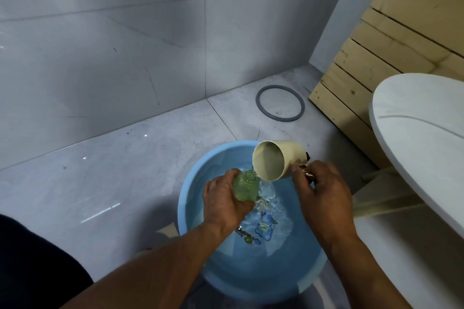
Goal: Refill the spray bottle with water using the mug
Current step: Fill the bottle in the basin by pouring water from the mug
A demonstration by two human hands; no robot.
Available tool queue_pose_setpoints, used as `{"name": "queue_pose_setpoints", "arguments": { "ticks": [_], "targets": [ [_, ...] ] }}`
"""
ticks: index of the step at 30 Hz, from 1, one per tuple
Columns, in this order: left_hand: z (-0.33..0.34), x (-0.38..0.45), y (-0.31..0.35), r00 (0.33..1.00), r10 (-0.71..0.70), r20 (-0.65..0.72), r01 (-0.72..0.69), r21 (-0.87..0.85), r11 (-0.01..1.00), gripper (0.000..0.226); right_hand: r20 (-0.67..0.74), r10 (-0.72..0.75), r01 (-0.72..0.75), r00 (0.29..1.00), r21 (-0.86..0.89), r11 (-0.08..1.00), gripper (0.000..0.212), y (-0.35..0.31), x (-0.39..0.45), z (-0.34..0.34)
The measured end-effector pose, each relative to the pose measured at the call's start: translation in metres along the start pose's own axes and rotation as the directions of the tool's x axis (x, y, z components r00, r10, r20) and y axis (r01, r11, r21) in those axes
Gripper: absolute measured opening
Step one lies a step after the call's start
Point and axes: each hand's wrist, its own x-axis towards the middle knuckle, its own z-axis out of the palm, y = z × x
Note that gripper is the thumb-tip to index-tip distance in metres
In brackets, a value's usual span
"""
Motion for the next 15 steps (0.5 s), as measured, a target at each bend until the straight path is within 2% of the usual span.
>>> {"name": "queue_pose_setpoints", "arguments": {
  "ticks": [15],
  "targets": [
    [0.0042, 0.0021, -0.0067, 1.0, 0.008, 0.007, -0.008, 0.002, 1.0, 0.071, 0.005, -0.048, 0.048, 0.999, -0.042, 0.998, 0.026, -0.0027, -0.0008, -0.0009]
  ]
}}
